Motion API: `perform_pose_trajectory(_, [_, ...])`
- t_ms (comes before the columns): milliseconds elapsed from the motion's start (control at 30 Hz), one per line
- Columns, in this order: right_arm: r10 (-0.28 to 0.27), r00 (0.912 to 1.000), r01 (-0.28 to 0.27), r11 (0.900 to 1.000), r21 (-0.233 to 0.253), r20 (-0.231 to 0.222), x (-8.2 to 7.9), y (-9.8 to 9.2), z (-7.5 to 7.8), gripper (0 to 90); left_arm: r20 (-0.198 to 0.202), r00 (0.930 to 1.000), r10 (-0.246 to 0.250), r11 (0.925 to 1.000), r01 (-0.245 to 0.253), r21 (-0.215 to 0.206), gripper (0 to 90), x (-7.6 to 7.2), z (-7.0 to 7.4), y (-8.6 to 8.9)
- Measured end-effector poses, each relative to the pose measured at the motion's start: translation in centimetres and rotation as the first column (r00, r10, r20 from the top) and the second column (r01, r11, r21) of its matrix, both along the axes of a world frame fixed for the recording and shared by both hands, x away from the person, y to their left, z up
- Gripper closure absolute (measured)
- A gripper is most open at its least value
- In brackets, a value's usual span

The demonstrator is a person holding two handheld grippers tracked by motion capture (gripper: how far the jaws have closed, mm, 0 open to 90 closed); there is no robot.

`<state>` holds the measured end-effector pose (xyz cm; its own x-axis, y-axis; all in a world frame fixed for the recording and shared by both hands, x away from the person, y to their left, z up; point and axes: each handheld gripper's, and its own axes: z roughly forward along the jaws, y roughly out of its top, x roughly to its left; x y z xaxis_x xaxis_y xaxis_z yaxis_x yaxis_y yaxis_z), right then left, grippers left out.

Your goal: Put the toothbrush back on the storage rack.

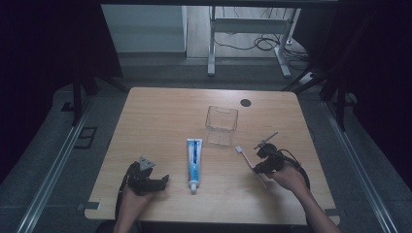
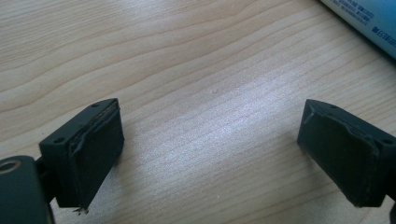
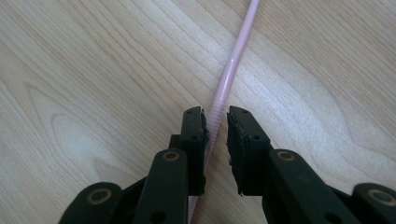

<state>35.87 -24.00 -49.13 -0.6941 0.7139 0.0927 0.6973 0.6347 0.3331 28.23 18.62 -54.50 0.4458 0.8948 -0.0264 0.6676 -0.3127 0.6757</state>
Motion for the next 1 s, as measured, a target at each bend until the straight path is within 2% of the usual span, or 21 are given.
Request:
perform_pose_trajectory(400, [-0.005, 0.9990, 0.002, 0.997, -0.080, -0.044, 1.5, 1.7, -0.5, 76.6, 0.000, 1.0000, 0.000, 1.0000, 0.000, 0.000, 7.2, 0.0, 0.0, 0.0])
perform_pose_trajectory(700, [-0.020, 0.9983, 0.011, 0.988, -0.156, -0.054, 2.6, 3.1, -0.9, 80.1, 0.000, 1.0000, 0.000, 1.0000, 0.000, 0.000, 7.2, 0.0, 0.0, 0.0])
perform_pose_trajectory(1000, [-0.020, 0.9972, 0.008, 0.986, -0.168, -0.072, 2.8, 3.1, -0.9, 83.6, 0.000, 1.0000, 0.000, 1.0000, 0.000, 0.000, 7.2, 0.0, 0.0, 0.0])
